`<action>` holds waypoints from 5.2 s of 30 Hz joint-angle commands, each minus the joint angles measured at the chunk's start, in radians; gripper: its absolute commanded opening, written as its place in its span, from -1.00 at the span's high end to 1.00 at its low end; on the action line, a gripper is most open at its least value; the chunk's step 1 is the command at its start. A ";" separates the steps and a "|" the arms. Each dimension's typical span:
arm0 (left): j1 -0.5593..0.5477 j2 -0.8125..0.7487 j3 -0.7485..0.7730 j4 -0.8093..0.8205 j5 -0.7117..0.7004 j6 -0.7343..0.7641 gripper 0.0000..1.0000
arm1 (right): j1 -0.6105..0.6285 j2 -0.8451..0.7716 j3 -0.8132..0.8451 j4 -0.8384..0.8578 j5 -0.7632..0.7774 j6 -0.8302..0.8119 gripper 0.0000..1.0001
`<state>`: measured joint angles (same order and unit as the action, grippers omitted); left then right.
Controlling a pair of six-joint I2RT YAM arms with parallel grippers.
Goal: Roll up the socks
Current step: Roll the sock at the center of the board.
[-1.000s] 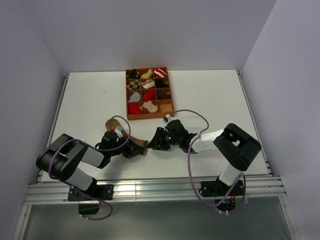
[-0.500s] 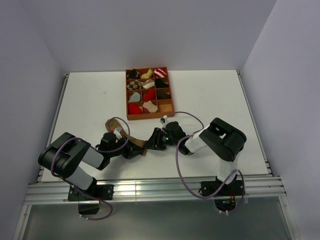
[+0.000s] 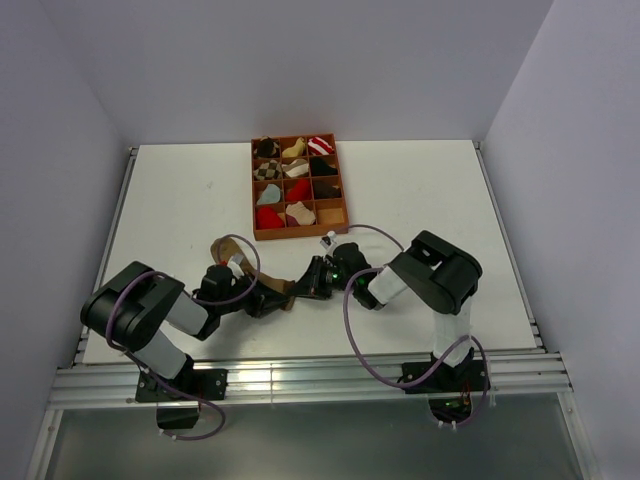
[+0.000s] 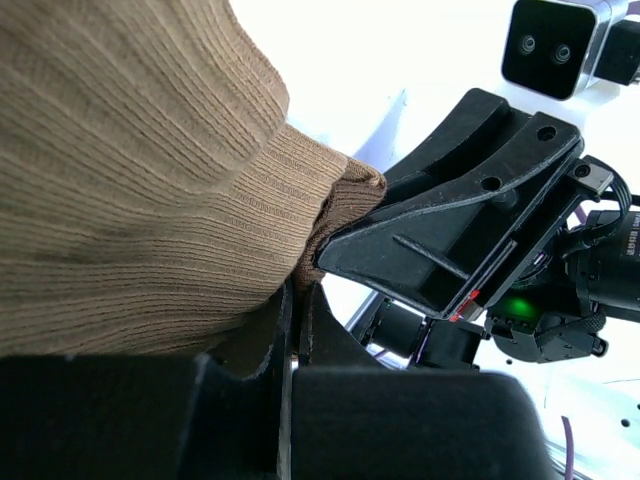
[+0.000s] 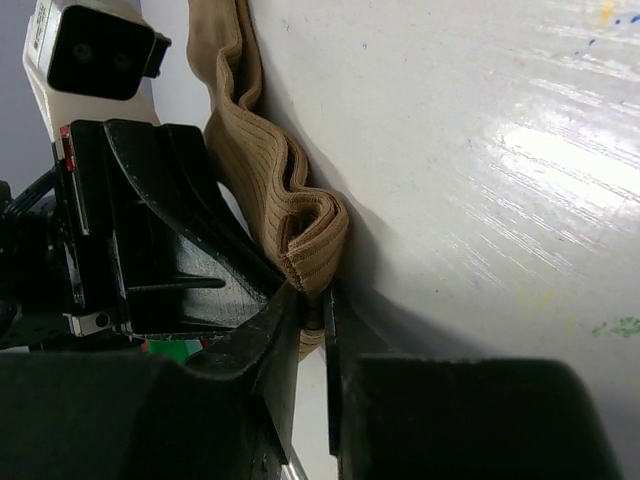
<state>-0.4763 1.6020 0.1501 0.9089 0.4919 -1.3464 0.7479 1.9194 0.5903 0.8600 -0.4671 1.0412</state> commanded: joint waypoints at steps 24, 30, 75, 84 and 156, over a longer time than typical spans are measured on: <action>-0.171 -0.468 0.308 -0.789 -0.544 0.492 -0.09 | 0.051 -0.039 0.598 -1.297 0.360 -0.264 1.00; -0.361 -0.349 0.371 -0.754 -0.699 0.512 -0.09 | 0.050 -0.007 0.640 -1.339 0.334 -0.270 1.00; -0.361 -0.235 0.306 -0.682 -0.501 0.399 0.99 | -0.045 -0.282 0.250 -0.707 0.084 -0.113 0.05; -0.199 -0.200 0.192 -0.464 -0.228 0.274 0.99 | -0.058 -0.275 0.134 -0.484 0.022 -0.086 -0.18; -0.476 -0.197 0.417 -0.720 -0.891 0.535 -0.06 | 0.061 0.078 0.775 -1.475 0.360 -0.288 1.00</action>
<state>-0.9260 1.3811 0.5156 0.1585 -0.3279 -0.8474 0.7982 1.9697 1.3540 -0.5430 -0.1364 0.7673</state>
